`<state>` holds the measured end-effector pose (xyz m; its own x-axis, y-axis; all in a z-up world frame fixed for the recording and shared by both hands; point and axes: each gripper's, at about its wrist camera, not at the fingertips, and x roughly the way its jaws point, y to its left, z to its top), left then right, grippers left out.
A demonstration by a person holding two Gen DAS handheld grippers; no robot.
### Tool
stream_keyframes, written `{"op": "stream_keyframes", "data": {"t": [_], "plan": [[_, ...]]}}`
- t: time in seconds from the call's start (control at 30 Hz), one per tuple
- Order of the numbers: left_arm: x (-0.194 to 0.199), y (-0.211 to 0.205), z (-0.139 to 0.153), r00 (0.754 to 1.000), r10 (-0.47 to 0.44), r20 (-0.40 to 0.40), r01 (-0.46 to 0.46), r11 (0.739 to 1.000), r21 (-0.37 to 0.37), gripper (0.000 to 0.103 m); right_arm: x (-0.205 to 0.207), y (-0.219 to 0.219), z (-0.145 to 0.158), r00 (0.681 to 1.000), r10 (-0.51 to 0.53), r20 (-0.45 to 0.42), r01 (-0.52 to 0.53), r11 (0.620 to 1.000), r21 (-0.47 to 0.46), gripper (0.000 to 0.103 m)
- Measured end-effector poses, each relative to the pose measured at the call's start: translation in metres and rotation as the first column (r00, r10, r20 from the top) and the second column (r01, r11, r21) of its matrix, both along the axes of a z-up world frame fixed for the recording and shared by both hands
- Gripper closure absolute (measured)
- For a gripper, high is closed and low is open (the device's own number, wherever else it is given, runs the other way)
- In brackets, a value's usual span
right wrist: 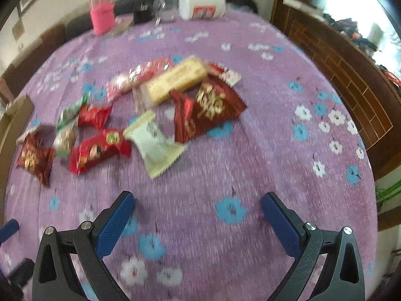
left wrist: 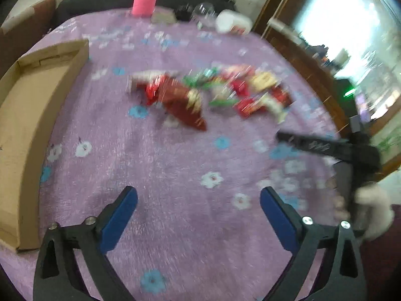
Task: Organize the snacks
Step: 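Grasp the red foil candy bag with the right gripper, then grasp a small red candy with the left gripper while the right gripper holds its red foil bag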
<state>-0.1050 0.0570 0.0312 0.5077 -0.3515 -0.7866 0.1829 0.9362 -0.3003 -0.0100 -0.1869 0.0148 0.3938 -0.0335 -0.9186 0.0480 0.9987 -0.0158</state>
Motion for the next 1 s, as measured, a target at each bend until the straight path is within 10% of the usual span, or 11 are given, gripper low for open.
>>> {"op": "stream_keyframes", "data": {"t": [0.27, 0.37, 0.43, 0.67, 0.87, 1.0], "plan": [[-0.02, 0.064, 0.051, 0.971, 0.142, 0.193, -0.135, 0.99, -0.045, 0.005, -0.041, 0.005, 0.068, 0.963, -0.04, 0.267, -0.003, 0.987, 0.16, 0.01], [-0.019, 0.088, 0.056, 0.956, 0.209, 0.206, -0.199, 0.978, -0.065, 0.017, -0.027, 0.035, 0.066, 0.966, 0.01, 0.257, -0.065, 0.976, 0.206, 0.021], [-0.02, 0.1, 0.06, 0.95, 0.229, 0.21, -0.218, 0.973, -0.075, 0.025, -0.017, 0.059, 0.06, 0.973, 0.062, 0.222, -0.118, 0.961, 0.25, 0.051], [-0.023, 0.133, 0.073, 0.94, 0.253, 0.228, -0.241, 0.967, -0.081, 0.025, 0.01, 0.141, 0.037, 0.952, 0.209, 0.225, -0.282, 0.885, 0.37, 0.055], [-0.004, 0.124, 0.081, 0.95, 0.189, 0.247, -0.192, 0.981, -0.011, 0.025, 0.012, 0.172, 0.016, 0.935, 0.295, 0.198, -0.343, 0.893, 0.291, 0.05], [0.019, 0.104, 0.079, 0.972, 0.101, 0.212, -0.114, 0.992, 0.048, 0.025, -0.002, 0.16, 0.02, 0.93, 0.299, 0.215, -0.355, 0.883, 0.308, 0.07]]}}
